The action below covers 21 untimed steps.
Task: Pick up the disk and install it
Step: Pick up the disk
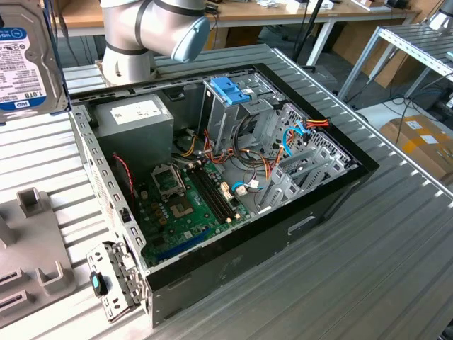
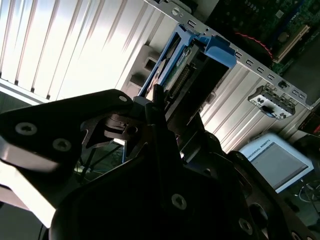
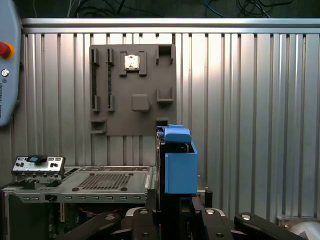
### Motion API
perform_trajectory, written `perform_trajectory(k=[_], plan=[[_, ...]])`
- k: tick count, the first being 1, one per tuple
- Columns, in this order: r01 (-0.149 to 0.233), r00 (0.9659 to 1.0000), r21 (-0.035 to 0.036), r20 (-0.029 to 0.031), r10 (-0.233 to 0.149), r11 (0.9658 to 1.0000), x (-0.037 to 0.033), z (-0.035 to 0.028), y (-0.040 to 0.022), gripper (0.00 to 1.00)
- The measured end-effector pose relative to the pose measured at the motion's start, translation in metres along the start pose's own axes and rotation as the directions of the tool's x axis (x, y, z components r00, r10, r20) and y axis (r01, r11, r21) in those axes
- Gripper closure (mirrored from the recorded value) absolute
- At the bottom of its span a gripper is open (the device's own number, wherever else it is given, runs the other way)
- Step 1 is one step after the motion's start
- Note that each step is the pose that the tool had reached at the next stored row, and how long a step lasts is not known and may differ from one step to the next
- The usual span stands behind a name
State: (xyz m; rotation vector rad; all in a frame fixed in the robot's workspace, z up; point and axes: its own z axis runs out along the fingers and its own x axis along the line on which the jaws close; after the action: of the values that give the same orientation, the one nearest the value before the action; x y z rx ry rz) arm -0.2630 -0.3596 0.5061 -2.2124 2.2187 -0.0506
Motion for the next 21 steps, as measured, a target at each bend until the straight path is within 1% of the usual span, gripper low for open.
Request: perform_trajectory(k=[1,7,10,12,18,19,21], plan=[[0.0,1.0,-0.0001,-0.0001,0.0,1.0,0.0,0.0001,-0.0056,0.65],[0.0,1.0,0.0,0.0,0.0,1.0,-0.0001,0.0005,-0.0189,0.65],[0.0,1.0,0.0,0.0,0.0,1.0,-0.0001,0.0008,-0.0275,0.65],[0.0,1.0,0.0,0.0,0.0,1.0,-0.0001,0.001,-0.0361,0.65],[0.0,1.0,0.0,0.0,0.0,1.0,-0.0001,0.0014,-0.048,0.65],[0.0,1.0,0.0,0.0,0.0,1.0,-0.0001,0.0014,-0.0511,0.65],[0.0,1.0,0.0,0.0,0.0,1.0,-0.0002,0.0016,-0.0554,0.65]])
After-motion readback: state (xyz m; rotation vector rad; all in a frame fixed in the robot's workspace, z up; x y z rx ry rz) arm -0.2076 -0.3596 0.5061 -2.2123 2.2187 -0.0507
